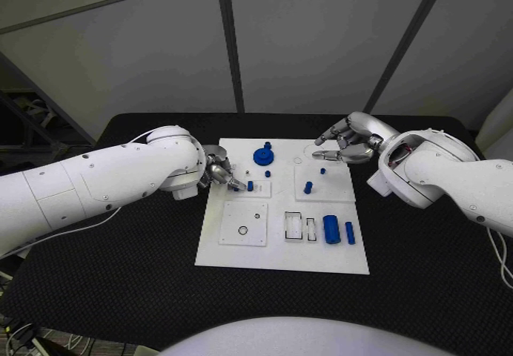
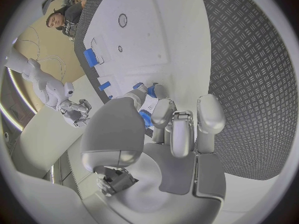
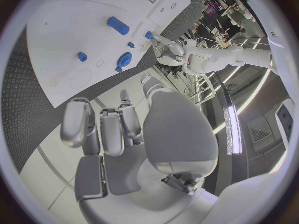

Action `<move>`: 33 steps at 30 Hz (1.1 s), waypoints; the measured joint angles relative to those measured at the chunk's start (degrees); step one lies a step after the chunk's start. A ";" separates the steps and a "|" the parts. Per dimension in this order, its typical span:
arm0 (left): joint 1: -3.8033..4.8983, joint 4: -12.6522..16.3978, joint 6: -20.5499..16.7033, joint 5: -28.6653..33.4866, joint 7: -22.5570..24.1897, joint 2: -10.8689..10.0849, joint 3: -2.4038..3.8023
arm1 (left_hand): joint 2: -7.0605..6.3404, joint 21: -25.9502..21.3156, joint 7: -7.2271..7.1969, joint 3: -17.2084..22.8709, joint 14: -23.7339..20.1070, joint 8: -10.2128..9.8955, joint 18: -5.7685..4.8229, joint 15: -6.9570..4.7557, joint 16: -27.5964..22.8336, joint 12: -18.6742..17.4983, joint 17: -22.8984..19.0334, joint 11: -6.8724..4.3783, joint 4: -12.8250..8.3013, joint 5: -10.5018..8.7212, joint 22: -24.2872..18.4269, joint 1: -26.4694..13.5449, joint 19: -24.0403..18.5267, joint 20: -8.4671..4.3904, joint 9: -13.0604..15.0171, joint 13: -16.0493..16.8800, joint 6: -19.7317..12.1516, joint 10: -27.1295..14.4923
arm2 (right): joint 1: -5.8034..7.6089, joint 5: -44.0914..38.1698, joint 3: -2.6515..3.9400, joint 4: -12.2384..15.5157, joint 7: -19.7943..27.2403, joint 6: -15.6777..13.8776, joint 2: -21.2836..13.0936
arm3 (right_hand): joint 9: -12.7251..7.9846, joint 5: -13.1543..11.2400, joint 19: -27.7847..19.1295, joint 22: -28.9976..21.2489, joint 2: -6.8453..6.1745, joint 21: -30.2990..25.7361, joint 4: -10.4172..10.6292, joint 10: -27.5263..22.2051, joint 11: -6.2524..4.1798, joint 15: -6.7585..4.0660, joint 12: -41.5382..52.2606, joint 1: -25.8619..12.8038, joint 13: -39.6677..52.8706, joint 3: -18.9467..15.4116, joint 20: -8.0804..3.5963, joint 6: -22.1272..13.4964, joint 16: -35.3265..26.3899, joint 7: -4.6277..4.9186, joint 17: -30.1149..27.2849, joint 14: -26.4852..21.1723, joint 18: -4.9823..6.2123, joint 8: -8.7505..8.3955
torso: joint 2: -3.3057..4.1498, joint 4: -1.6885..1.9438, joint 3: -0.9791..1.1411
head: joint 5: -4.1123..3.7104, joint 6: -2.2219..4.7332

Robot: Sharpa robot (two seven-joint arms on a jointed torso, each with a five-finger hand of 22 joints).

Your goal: Assemble the parts on the task board

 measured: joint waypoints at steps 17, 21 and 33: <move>-0.04 -0.01 -0.41 0.32 -0.01 -0.05 0.00 | -0.04 0.00 0.00 -0.15 0.00 -0.49 0.00 0.01 0.00 0.00 0.00 0.00 2.65 0.00 0.06 1.32 0.16 -0.16 0.42 0.00 0.00 0.00 | 0.00 0.00 0.00 0.00 -0.01 0.05 -0.04 | -0.01 -0.01 0.00 0.01 0.00 0.00 0.00 0.00 0.00 0.00 0.00 0.00 0.00 0.00 0.00 0.00 0.00 0.00 -0.01 0.00 0.00 0.00 | -0.01 0.04 0.02 | 0.00 -0.04; -0.04 0.05 -0.49 0.58 0.01 -0.08 0.02 | 0.57 0.00 0.00 -0.06 0.00 -0.50 0.00 0.01 0.00 0.00 0.00 0.01 2.74 -0.01 0.05 1.93 0.16 -0.16 0.49 0.00 -0.01 0.00 | 0.00 0.00 0.00 0.00 -0.02 0.06 -0.05 | -0.01 -0.01 0.00 0.01 0.01 0.00 0.00 0.00 0.00 0.00 0.00 -0.01 0.00 0.00 0.00 0.00 0.00 0.00 -0.01 0.00 0.00 0.00 | 0.00 0.04 0.02 | -0.01 -0.09; -0.06 0.34 -0.67 1.58 0.10 -0.62 0.14 | 1.00 0.00 0.00 -0.06 0.00 -0.71 0.00 0.01 0.00 0.00 0.00 0.01 3.05 -0.01 0.01 2.95 0.16 -0.16 0.73 0.00 -0.01 0.00 | 0.00 0.00 0.00 0.01 -0.04 0.08 -0.08 | -0.02 -0.01 0.00 0.01 0.31 0.00 -0.01 0.00 0.00 0.00 0.00 -0.31 0.00 0.00 0.00 0.00 0.00 0.00 -0.02 0.00 0.00 0.00 | -0.01 0.04 -0.01 | 0.03 -0.18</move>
